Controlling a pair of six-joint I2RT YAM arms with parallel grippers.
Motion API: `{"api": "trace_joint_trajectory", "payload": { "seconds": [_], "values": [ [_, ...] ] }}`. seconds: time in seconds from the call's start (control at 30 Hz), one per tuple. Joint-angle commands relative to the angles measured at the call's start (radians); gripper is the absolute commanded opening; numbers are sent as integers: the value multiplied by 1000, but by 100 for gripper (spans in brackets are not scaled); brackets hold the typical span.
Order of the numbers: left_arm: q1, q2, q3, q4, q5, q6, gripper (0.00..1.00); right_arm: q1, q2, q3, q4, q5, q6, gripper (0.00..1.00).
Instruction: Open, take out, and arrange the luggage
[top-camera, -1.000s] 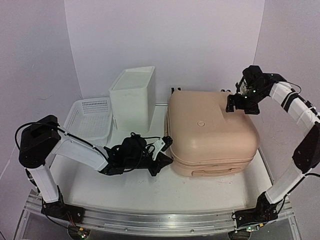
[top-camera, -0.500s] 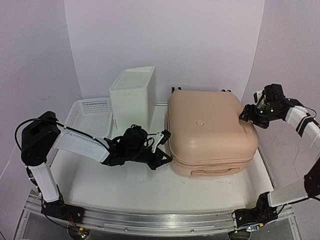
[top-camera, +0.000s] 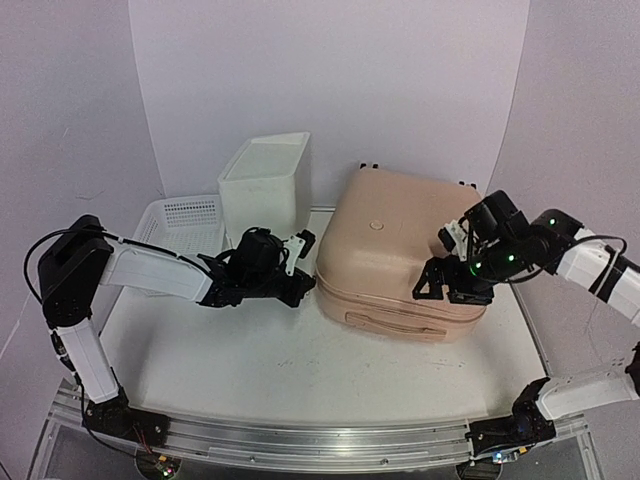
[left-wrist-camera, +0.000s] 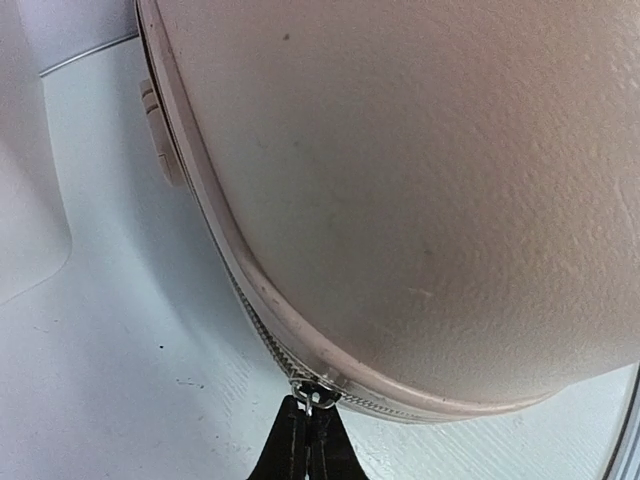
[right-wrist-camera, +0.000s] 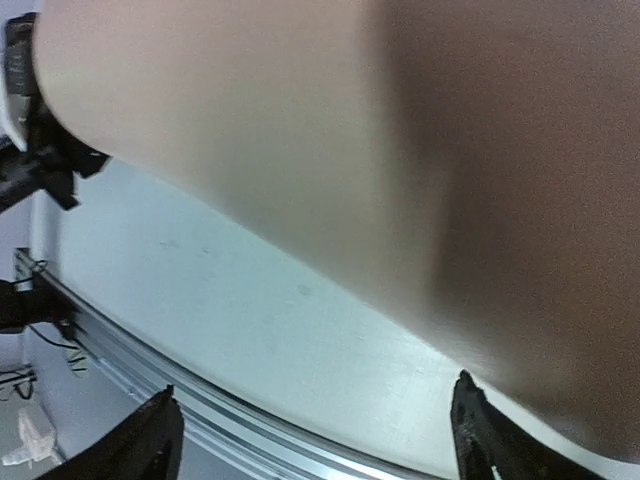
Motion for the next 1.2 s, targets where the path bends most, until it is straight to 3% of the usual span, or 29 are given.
{"api": "trace_joint_trajectory", "payload": {
  "seconds": [0.0,0.23,0.37,0.5,0.7,0.9,1.03,1.17],
  "values": [
    [14,-119,-31,17,-68,27,0,-114,86,323,-133,157,-133,98],
    [14,-148,-80,-10,-59,6,0,-393,504,788,-78,114,-318,98],
    [14,-125,-64,-23,16,13,0,-458,760,1021,22,124,-364,98],
    [13,-95,-56,-30,73,2,0,-534,988,1257,40,22,-339,98],
    [13,-90,-75,-39,75,8,0,-590,1226,1477,58,-168,-393,98],
    [10,-81,-66,-43,111,-11,0,-643,1338,1514,54,-341,-299,96],
    [11,-64,-28,-51,108,-69,0,-695,1304,1352,35,-340,-265,91],
    [12,-45,33,-73,41,-126,0,-709,1228,1171,-107,-310,-319,86]
  ]
}}
